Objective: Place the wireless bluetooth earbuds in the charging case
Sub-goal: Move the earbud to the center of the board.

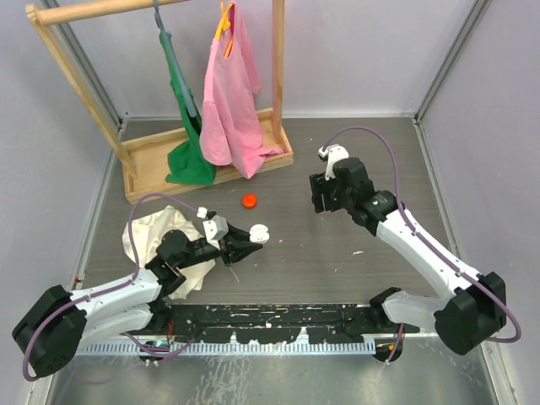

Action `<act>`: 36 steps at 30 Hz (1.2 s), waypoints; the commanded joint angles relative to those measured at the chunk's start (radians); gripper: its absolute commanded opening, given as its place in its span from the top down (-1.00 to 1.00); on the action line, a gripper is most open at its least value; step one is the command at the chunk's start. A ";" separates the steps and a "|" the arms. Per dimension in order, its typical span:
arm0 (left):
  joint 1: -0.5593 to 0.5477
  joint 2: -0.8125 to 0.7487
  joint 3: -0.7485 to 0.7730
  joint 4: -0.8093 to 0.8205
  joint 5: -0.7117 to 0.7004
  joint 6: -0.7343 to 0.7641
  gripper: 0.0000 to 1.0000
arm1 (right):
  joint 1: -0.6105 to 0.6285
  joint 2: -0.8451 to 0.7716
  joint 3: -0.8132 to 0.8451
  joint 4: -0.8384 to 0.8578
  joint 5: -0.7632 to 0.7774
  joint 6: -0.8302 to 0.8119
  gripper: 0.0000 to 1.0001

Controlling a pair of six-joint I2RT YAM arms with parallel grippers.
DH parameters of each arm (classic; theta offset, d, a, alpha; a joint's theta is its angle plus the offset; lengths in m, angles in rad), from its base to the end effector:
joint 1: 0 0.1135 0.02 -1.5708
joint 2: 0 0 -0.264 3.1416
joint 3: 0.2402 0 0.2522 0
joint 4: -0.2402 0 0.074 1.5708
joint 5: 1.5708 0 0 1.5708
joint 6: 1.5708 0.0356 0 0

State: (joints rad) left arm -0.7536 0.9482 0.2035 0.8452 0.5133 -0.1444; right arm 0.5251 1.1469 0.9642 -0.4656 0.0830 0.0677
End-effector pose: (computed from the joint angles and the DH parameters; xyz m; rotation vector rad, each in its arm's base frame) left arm 0.1275 -0.1437 0.2166 0.8774 1.3187 -1.0899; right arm 0.2182 0.1230 0.3025 -0.4599 2.1786 0.2347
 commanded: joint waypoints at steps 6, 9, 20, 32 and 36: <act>-0.005 -0.035 -0.004 0.025 -0.068 0.018 0.98 | -0.263 0.116 -0.041 0.090 0.055 0.072 -0.28; -0.005 -0.033 -0.001 0.019 -0.069 0.020 0.98 | -0.351 0.165 -0.042 0.109 0.050 0.084 -0.23; -0.015 -0.039 0.003 0.000 -0.072 0.022 0.99 | -0.509 0.343 -0.029 0.253 0.029 0.123 0.17; -0.016 -0.026 0.011 -0.011 -0.067 0.028 0.99 | -0.537 0.525 0.051 0.334 -0.014 0.131 0.35; -0.017 -0.022 0.014 -0.014 -0.066 0.028 0.99 | -0.543 0.548 0.064 0.341 -0.013 0.135 0.35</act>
State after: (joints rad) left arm -0.7658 0.9291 0.1997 0.7925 0.4557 -0.1402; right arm -0.0093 1.6878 0.9749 -0.1867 0.0757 0.1883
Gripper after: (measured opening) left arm 0.263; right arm 0.328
